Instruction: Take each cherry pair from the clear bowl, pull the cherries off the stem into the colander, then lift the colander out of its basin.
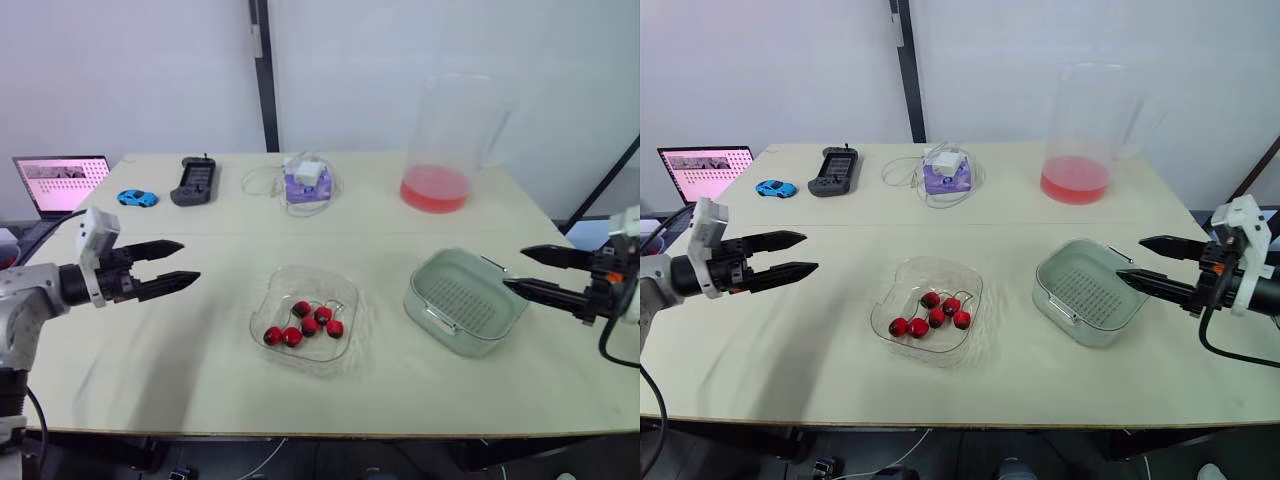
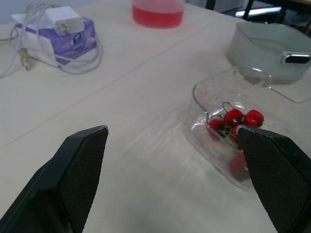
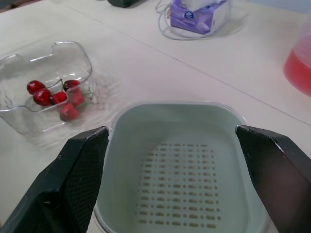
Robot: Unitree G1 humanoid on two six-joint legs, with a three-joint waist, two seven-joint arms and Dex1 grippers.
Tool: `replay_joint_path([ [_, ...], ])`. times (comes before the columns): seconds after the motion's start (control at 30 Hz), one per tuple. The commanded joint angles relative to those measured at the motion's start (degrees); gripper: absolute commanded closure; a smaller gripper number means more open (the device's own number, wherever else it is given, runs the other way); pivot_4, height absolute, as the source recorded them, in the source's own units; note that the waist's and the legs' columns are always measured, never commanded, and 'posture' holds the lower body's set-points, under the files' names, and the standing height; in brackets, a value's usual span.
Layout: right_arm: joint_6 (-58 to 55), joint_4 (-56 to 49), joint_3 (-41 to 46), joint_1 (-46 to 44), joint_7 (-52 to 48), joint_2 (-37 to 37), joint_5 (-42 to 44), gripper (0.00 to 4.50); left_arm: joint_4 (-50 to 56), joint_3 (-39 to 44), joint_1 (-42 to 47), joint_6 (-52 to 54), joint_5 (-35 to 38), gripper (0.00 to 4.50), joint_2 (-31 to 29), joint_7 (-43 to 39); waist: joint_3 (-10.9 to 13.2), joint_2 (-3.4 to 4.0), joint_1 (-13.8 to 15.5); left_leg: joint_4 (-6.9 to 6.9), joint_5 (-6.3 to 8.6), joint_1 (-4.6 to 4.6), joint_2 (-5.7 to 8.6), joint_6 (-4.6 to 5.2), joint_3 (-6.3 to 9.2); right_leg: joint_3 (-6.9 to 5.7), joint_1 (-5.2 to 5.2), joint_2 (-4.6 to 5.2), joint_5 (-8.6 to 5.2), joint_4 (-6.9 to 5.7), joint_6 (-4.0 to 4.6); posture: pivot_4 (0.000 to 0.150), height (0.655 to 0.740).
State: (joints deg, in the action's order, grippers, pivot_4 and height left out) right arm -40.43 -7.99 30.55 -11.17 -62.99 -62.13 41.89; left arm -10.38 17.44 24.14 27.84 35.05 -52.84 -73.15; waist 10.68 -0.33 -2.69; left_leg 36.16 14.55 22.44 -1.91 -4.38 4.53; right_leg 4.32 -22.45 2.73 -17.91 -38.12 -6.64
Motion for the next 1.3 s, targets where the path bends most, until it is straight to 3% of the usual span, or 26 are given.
replay_joint_path([
  [0.03, -7.3, -12.2, -7.1, -8.7, 7.8, 0.1, 5.4, 0.04, 5.9, 3.4, -3.9, 5.5, 5.9, 0.0, -0.8, -1.8, 0.0, 0.06, -0.5, -0.02, 0.0, -0.01, -0.04, 0.0, 0.0, 0.02, -0.03, -0.03, 0.0, -0.04, 0.0, 0.15, 0.7332],
  [0.13, -12.1, -17.4, -16.0, -18.9, 13.5, 2.3, 5.9, 0.04, 11.1, 4.0, -8.9, 6.0, 7.1, 0.0, -1.1, -3.3, 0.0, 0.07, -0.8, -0.07, 0.0, 0.03, -0.09, 0.0, 0.03, 0.0, -0.11, -0.06, -0.03, -0.06, 0.06, 0.15, 0.7332],
  [0.3, -17.9, -19.3, -30.6, -33.3, 14.5, 4.9, 2.9, 0.04, 17.3, 5.5, -12.5, 6.2, 9.5, 0.0, -0.1, -2.1, 0.1, -0.05, 0.3, -0.03, 0.0, 0.11, -0.08, -0.01, 0.0, -0.01, -0.19, 0.0, -0.03, -0.06, 0.08, 0.15, 0.7332],
  [0.5, -13.8, -10.3, -51.1, -50.5, 14.0, 15.8, -12.1, 0.04, 21.3, 7.5, -16.2, 7.4, 12.1, 0.0, 1.7, -0.1, 0.1, -0.12, 0.0, -0.02, 0.0, 0.14, -0.07, 0.0, -0.03, -0.01, -0.26, 0.0, -0.02, -0.06, 0.1, 0.15, 0.7332],
  [0.63, -10.4, -8.6, -58.2, -52.9, 10.5, 21.3, -17.2, 0.04, 21.4, 7.4, -18.0, 5.2, 10.7, 0.0, 2.1, 0.0, 0.1, -0.12, 0.1, -0.09, 0.0, 0.25, -0.12, 0.0, 0.0, -0.02, -0.43, -0.07, -0.03, -0.09, 0.13, 0.15, 0.7332],
  [0.77, -7.8, -4.5, -64.0, -53.6, 9.9, 25.8, -23.7, 0.04, 22.0, 7.5, -18.6, 4.6, 11.2, 0.0, 2.4, 0.2, 0.1, -0.13, 0.1, 0.21, -0.03, 0.92, -0.09, -0.06, 0.05, -0.09, -1.0, -0.01, -0.01, -0.29, 0.13, 0.15, 0.7332],
  [0.87, -7.6, -2.6, -66.1, -52.3, 10.0, 29.3, -25.9, 0.94, 22.4, 7.6, -19.2, 4.5, 11.4, 0.0, 2.2, 0.2, 0.1, -0.13, 0.1, 0.23, -0.04, 0.91, -0.06, -0.08, 0.09, -0.13, -0.99, 0.01, -0.01, -0.37, 0.13, 0.15, 0.7332],
  [0.97, -7.9, -2.6, -68.7, -50.7, 8.9, 31.7, -27.6, 2.34, 22.4, 7.6, -19.4, 4.3, 11.2, 0.0, 1.9, 0.1, 0.1, -0.13, 0.0, 0.2, -0.05, 0.9, -0.07, -0.08, 0.13, -0.15, -1.02, -0.04, -0.01, -0.43, 0.14, 0.15, 0.7332],
  [1.3, -5.4, 3.4, -72.5, -48.5, 5.9, 35.2, -33.5, 2.34, 22.8, 7.2, -19.9, 5.2, 11.3, 0.0, 1.3, 0.4, 0.1, -0.13, 0.0, 0.22, -0.05, 0.9, -0.07, -0.09, 0.16, -0.19, -1.01, -0.04, -0.01, -0.45, 0.14, 0.15, 0.7332],
])
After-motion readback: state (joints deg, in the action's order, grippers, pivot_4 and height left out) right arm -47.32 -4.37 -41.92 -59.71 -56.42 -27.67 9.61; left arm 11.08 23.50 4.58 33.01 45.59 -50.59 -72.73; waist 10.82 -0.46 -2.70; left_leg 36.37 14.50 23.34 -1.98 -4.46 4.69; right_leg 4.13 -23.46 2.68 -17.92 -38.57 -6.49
